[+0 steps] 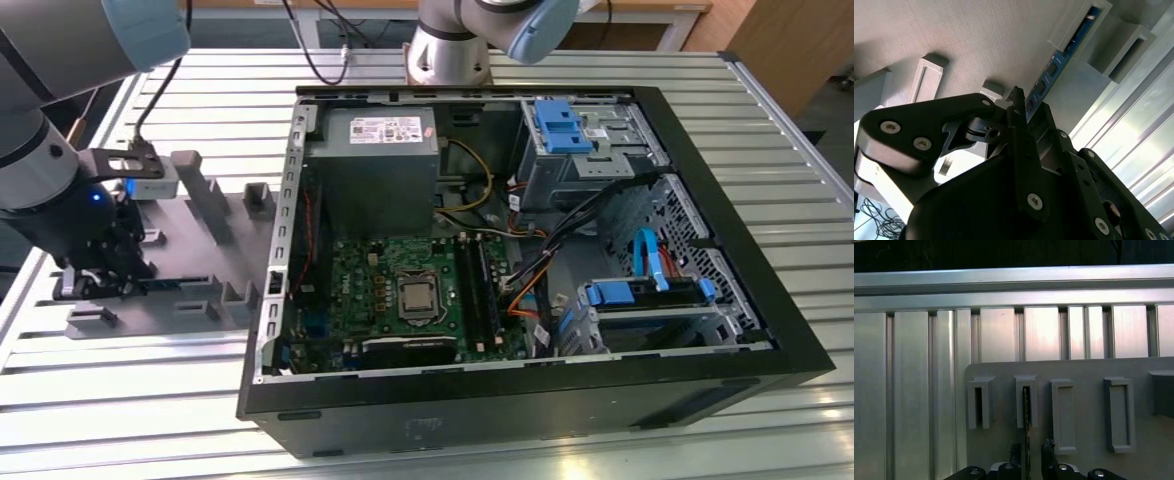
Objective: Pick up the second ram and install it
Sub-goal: 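Pick up the second ram and move it above second insertion slot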
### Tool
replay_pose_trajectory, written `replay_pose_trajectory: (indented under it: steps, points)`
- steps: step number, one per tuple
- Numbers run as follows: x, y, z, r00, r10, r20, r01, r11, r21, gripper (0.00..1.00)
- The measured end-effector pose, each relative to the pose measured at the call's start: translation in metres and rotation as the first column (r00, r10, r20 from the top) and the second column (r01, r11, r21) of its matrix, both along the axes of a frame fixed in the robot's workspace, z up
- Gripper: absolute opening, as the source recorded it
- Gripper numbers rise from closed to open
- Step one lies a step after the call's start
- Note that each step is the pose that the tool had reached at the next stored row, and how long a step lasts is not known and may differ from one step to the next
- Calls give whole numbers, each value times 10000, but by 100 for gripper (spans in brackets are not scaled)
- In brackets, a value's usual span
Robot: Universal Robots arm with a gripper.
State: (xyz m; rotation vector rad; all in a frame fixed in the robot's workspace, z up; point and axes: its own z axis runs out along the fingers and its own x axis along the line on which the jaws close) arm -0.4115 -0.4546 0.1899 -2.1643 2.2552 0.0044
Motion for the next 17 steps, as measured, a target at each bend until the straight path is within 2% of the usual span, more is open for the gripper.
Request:
replay_pose_trajectory:
  steps: [17]
  points:
    - [27, 0, -42, 10000, -1, -2, 1, 10000, -1, 30]
